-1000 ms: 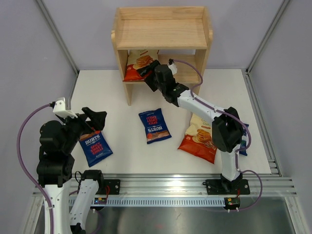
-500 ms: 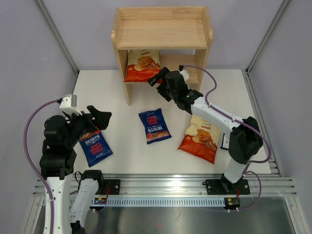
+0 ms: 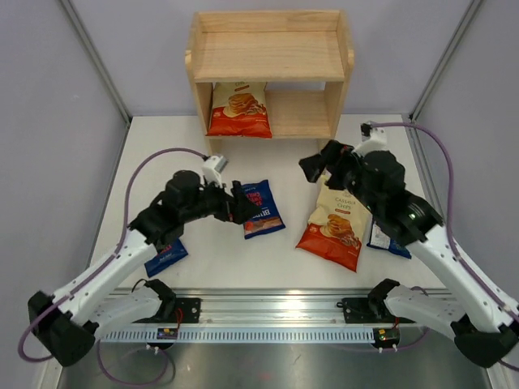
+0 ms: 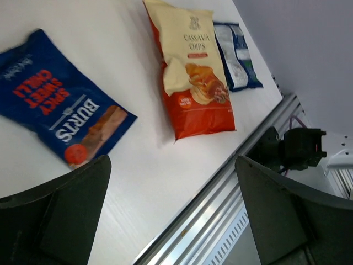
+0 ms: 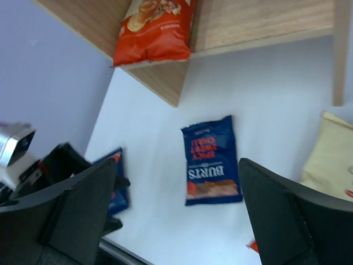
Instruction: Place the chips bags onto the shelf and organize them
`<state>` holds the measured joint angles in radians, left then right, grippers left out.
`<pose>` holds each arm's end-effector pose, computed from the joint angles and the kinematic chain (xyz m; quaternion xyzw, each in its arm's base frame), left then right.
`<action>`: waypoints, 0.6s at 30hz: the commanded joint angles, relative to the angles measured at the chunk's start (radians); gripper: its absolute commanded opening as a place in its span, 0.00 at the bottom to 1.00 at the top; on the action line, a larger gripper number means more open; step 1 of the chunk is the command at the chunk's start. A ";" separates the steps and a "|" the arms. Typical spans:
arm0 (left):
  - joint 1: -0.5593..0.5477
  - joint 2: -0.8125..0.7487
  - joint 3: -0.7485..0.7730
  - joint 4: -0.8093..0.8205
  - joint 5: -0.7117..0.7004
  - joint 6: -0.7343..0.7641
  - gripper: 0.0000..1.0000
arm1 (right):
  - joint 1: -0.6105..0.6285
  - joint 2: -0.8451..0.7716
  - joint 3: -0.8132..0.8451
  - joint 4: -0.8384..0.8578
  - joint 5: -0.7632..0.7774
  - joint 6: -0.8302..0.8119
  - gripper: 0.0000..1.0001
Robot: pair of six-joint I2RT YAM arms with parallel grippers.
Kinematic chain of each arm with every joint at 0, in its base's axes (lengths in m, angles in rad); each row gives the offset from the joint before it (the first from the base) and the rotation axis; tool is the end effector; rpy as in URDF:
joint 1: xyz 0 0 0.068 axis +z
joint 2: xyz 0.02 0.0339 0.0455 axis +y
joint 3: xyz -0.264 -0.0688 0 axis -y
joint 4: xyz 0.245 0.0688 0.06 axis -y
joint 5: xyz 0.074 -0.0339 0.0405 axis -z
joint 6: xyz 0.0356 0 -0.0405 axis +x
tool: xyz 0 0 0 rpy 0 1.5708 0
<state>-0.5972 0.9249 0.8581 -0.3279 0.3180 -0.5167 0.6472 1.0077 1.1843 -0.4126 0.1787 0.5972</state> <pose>0.1666 -0.1268 0.3264 0.1208 0.8173 -0.4014 0.3953 0.1759 0.1250 0.4134 0.0357 0.7834 0.3023 0.5418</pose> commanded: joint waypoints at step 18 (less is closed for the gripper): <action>-0.282 0.983 0.409 0.423 -0.097 -0.072 0.99 | -0.006 -0.595 -0.006 -0.468 -0.174 -0.185 0.99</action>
<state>-0.8597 1.8530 1.1877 0.0261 0.2604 -0.5812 0.6449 0.4324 1.1553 -0.8612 0.0566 0.4377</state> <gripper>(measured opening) 0.988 0.993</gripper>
